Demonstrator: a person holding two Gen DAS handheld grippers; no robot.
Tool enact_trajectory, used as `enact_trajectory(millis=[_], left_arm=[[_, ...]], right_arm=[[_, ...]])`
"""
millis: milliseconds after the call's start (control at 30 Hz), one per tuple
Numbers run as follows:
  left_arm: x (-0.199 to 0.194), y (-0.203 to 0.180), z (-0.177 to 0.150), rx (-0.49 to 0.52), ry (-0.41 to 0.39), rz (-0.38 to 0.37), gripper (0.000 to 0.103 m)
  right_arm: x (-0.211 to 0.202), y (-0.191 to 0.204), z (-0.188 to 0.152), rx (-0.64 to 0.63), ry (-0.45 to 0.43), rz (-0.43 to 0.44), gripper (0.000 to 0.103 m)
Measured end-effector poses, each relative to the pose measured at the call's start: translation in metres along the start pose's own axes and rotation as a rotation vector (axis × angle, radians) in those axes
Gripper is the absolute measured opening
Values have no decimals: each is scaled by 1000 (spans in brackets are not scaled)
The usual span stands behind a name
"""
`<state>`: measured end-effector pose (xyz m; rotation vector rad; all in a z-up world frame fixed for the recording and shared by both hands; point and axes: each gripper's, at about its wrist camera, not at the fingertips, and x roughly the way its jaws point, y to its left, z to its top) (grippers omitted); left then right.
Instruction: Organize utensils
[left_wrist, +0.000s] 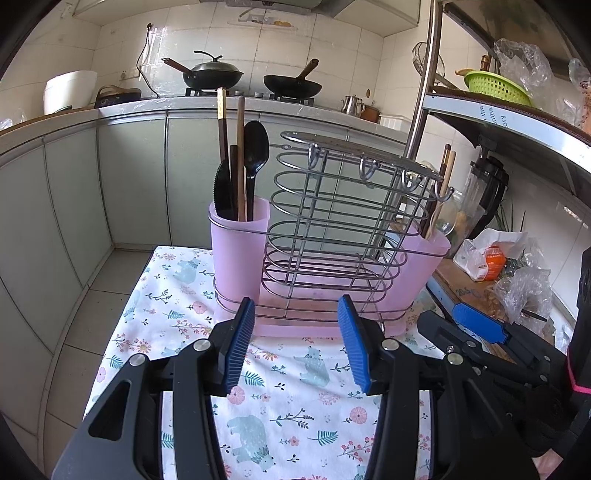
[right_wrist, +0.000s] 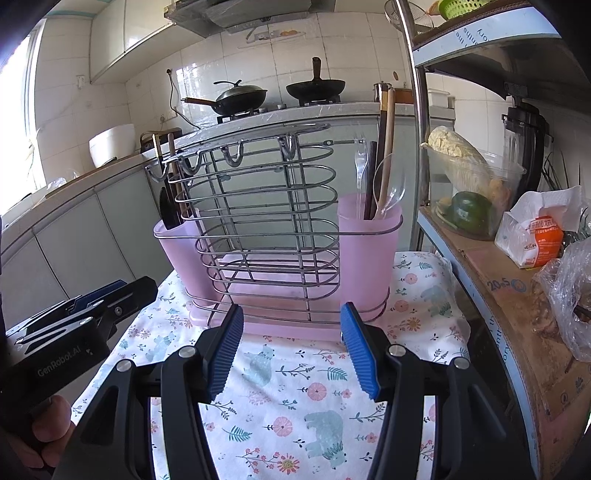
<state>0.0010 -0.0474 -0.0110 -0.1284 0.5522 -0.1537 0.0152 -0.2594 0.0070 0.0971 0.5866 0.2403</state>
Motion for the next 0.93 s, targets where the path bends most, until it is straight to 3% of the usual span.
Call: enact_trajectory(millis=[533, 933], left_arm=[[12, 3, -1, -1, 23, -5, 47], [30, 31, -3, -21, 62, 54, 47]], right_arm=[[10, 0, 1, -1, 20, -8, 54], [22, -22, -1, 9, 40, -67, 54]])
